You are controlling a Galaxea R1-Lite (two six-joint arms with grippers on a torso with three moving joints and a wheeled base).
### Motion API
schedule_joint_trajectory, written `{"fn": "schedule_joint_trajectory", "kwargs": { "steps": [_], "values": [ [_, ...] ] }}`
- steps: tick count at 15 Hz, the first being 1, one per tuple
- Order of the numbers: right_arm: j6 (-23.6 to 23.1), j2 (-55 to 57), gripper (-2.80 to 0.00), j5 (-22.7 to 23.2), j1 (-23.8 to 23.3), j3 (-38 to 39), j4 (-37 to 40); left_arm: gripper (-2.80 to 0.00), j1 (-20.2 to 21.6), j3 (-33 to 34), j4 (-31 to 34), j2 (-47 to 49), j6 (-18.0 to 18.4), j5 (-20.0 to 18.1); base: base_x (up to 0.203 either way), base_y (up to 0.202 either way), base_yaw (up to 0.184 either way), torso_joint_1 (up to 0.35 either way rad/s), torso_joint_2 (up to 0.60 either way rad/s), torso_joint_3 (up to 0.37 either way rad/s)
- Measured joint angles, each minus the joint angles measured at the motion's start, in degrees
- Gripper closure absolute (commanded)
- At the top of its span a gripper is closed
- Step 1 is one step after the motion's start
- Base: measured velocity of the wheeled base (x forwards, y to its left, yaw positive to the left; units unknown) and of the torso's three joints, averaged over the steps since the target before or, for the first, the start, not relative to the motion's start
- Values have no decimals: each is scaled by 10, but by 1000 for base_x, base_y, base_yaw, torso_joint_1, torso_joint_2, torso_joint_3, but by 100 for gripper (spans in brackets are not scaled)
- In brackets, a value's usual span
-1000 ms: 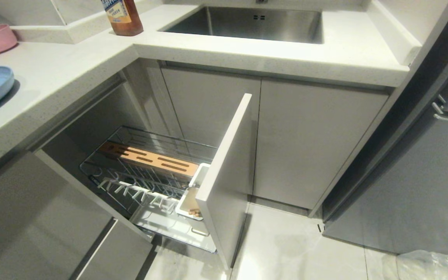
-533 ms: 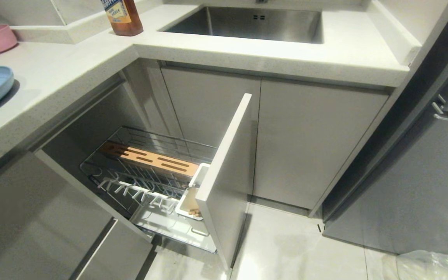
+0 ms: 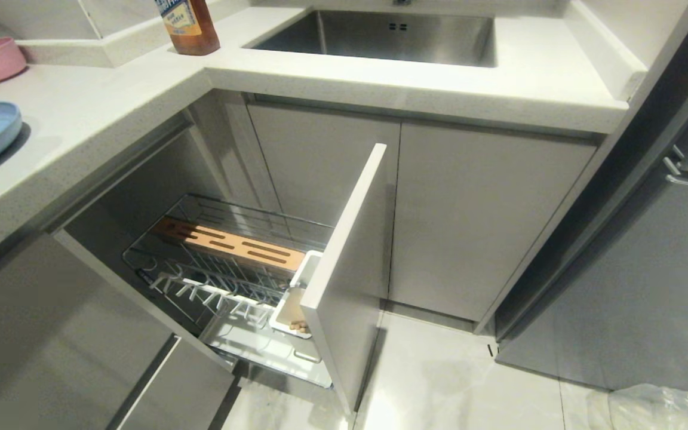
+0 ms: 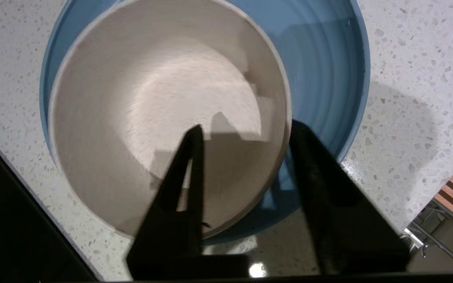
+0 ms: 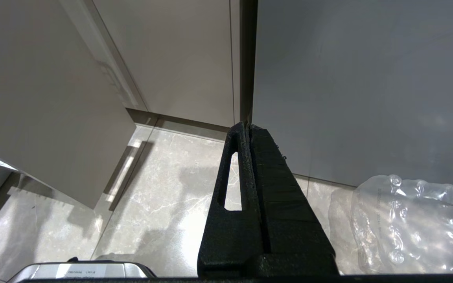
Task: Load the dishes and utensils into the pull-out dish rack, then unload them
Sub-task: Take the bowl out of the cupboard
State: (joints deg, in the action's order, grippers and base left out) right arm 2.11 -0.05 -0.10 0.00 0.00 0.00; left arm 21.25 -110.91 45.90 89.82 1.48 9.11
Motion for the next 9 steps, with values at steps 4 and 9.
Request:
{"fn": "schedule_joint_trajectory", "kwargs": {
  "steps": [4, 9],
  "values": [
    [0, 0, 0, 0, 0, 0, 0, -280, 0, 0, -7, -3, -4, 0, 0, 0, 0, 0, 0, 0],
    [0, 0, 0, 0, 0, 0, 0, -280, -4, 1, -56, -33, -74, 1, 0, 0, 0, 0, 0, 0]
  ]
}}
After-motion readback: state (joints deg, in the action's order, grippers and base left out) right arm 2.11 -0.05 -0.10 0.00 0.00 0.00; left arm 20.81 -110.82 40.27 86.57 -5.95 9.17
